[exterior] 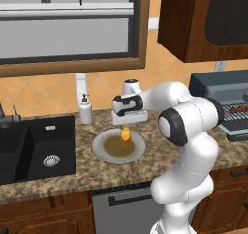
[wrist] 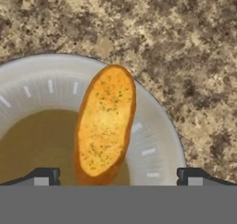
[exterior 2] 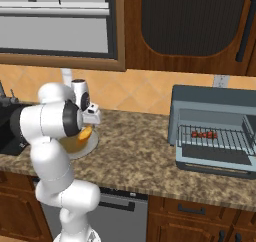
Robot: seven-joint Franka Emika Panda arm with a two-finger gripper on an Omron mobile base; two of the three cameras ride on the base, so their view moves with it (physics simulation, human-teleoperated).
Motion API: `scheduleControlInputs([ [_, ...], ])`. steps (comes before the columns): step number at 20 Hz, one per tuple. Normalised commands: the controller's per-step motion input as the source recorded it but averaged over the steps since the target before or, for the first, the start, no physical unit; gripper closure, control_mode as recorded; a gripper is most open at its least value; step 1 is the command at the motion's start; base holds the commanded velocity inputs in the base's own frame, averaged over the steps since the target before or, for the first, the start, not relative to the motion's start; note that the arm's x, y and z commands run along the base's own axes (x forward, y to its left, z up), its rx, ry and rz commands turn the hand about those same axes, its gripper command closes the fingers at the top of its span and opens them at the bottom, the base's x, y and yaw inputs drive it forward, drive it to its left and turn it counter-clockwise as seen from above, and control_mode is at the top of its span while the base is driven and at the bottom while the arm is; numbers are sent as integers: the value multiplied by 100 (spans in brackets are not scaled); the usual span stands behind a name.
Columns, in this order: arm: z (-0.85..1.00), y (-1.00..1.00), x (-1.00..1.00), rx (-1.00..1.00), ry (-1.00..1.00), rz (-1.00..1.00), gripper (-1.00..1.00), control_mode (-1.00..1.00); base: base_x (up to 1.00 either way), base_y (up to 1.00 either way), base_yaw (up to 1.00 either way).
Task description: Pick up the kebab skewer and baguette bread, and place them inside the toaster oven. Close the toaster oven door and start by setting the timer.
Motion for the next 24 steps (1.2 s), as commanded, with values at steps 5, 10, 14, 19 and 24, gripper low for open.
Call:
scheduleControlInputs([
  [5,-21,7,15,0,0,0,-100,-100,0,0,0],
  [10,-32,1,0,3,0,-1,-100,-100,0,0,0],
  [14,-22,6,0,8,-1,-7,-100,-100,0,0,0],
  [19,-13,8,0,5,-1,-9,-100,-100,0,0,0],
  [24,-11,0,0,0,0,-8,-100,-100,0,0,0],
])
